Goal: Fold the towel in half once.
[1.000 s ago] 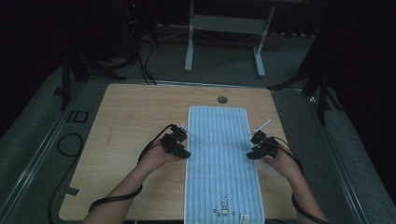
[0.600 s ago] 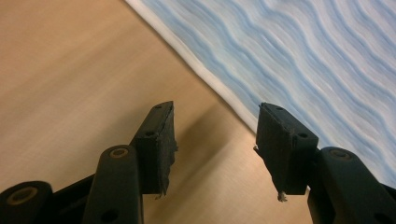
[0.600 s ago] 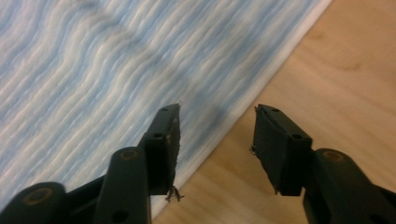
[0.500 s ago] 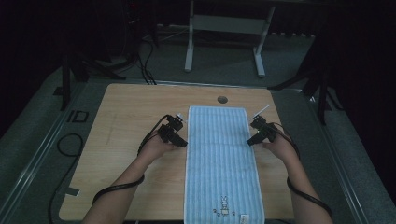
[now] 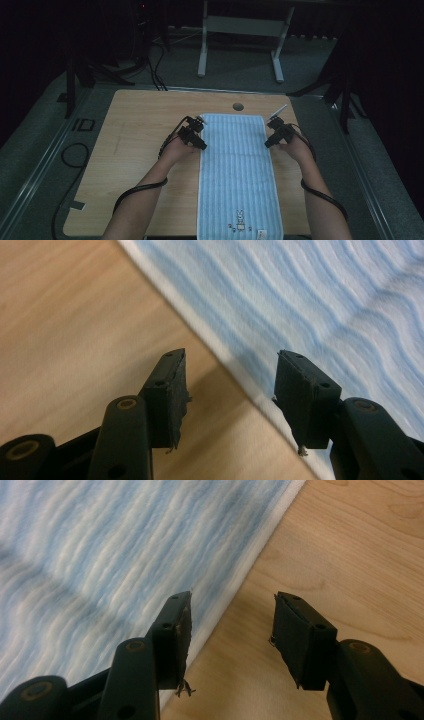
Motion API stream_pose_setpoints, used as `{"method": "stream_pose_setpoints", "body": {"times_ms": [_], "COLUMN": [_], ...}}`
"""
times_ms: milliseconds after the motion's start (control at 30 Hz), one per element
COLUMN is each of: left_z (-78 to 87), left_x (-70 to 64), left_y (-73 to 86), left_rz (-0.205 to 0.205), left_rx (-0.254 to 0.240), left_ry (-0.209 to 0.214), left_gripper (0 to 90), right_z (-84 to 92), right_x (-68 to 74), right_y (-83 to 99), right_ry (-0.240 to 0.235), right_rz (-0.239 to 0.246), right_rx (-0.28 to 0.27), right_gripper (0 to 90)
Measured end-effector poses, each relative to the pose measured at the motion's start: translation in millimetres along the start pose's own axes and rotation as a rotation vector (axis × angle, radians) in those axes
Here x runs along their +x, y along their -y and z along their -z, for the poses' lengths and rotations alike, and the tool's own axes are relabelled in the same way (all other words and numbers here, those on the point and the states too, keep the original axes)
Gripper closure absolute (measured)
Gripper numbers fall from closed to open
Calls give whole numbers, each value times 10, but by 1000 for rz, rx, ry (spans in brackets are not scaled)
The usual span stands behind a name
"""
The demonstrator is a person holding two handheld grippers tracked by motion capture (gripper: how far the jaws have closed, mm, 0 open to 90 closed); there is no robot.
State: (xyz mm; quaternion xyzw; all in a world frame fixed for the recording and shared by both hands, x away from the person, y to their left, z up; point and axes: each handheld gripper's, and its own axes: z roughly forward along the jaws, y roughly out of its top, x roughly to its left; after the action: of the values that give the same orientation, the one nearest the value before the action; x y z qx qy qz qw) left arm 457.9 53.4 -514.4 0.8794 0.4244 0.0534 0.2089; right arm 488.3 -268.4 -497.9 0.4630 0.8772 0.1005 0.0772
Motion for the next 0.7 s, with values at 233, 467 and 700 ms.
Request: {"method": "stream_pose_setpoints", "body": {"times_ms": [233,467,700], "left_z": [-133,-201,-207], "left_x": [-72,-13,-43], "left_y": [-116,-145,-162], "left_rz": [-56,-34,-42], "left_rx": [36,38,36], "left_ry": [-44,-47,-48], "left_gripper": [480,482,526], "right_z": [-164,-229,-230], "right_x": [-50,35,52], "right_y": [-109,-155,-177], "right_ry": [-33,-21,-44], "right_rz": [-57,-14,-8], "right_rx": [25,67,81], "right_gripper": [520,565,696]}}
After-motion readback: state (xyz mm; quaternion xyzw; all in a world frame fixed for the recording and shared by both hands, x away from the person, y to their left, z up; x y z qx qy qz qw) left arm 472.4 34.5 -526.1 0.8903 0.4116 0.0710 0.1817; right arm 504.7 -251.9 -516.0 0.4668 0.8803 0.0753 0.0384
